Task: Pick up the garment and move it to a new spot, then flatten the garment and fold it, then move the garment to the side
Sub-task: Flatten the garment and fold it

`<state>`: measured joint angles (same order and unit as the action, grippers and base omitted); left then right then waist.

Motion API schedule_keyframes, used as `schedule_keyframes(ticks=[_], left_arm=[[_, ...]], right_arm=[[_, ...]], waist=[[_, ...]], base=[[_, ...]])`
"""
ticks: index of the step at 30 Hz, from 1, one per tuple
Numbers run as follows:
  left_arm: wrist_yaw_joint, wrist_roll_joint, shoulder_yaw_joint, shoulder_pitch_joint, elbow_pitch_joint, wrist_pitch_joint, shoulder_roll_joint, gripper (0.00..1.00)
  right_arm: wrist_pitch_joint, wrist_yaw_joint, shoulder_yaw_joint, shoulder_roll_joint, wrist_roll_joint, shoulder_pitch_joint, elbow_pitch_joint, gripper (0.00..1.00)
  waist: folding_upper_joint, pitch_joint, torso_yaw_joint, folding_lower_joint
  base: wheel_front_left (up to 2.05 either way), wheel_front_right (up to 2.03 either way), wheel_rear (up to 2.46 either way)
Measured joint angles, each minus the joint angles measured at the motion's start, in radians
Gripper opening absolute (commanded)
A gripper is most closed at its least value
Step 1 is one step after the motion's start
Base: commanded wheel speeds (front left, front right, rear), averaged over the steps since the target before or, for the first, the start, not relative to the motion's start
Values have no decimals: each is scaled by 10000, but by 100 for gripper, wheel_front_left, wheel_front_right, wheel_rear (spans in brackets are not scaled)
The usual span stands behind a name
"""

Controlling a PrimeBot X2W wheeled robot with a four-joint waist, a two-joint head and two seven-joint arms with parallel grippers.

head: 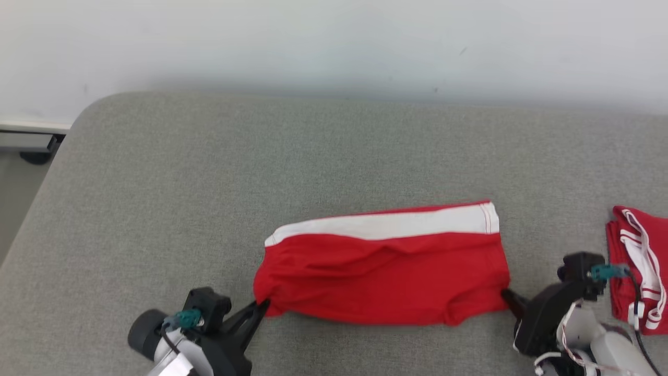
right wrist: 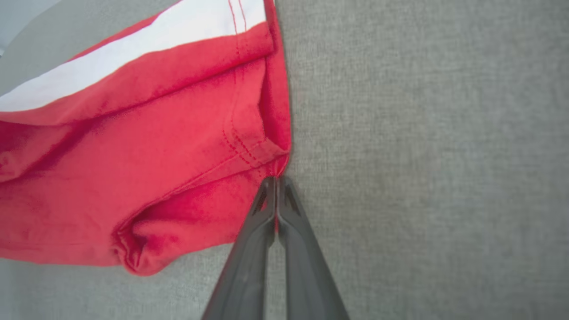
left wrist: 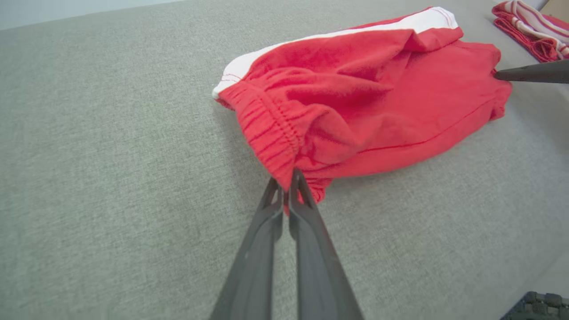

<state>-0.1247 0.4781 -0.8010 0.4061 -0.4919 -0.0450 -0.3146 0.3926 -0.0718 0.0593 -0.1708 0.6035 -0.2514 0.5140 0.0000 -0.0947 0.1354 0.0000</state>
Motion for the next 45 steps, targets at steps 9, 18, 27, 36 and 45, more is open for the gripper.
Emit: schedule_keyframes(ticks=[9, 18, 27, 36, 45], left_arm=[[-2, 510, -460, -1107, 616, 6, -897, 0], [-2, 713, -867, -1400, 1521, 153, -1442, 0], [-2, 1252, -859, -1532, 1848, 357, -1739, 0], [-2, 1578, -790, -1565, 1893, 639, -1822, 100], [454, 1889, -307, -2006, 1793, 600, -1810, 100]], right_arm=[[35, -73, -146, 196, 318, 1899, -1465, 0], [69, -27, -295, 257, 581, 3221, -3112, 0], [219, 397, -510, 334, 658, 3805, -3998, 0], [579, 821, -612, 351, 731, 3998, -4596, 100], [533, 1398, -1053, 46, 270, 4404, -4959, 100]], waist=[[0, 543, -375, -1], [-1, 826, -822, -1], [1, 857, -881, -1], [0, 840, -843, 0], [1, 937, -728, 0]], base=[[0, 0, 0], [0, 0, 0], [0, 0, 0], [0, 0, 0], [0, 0, 0]])
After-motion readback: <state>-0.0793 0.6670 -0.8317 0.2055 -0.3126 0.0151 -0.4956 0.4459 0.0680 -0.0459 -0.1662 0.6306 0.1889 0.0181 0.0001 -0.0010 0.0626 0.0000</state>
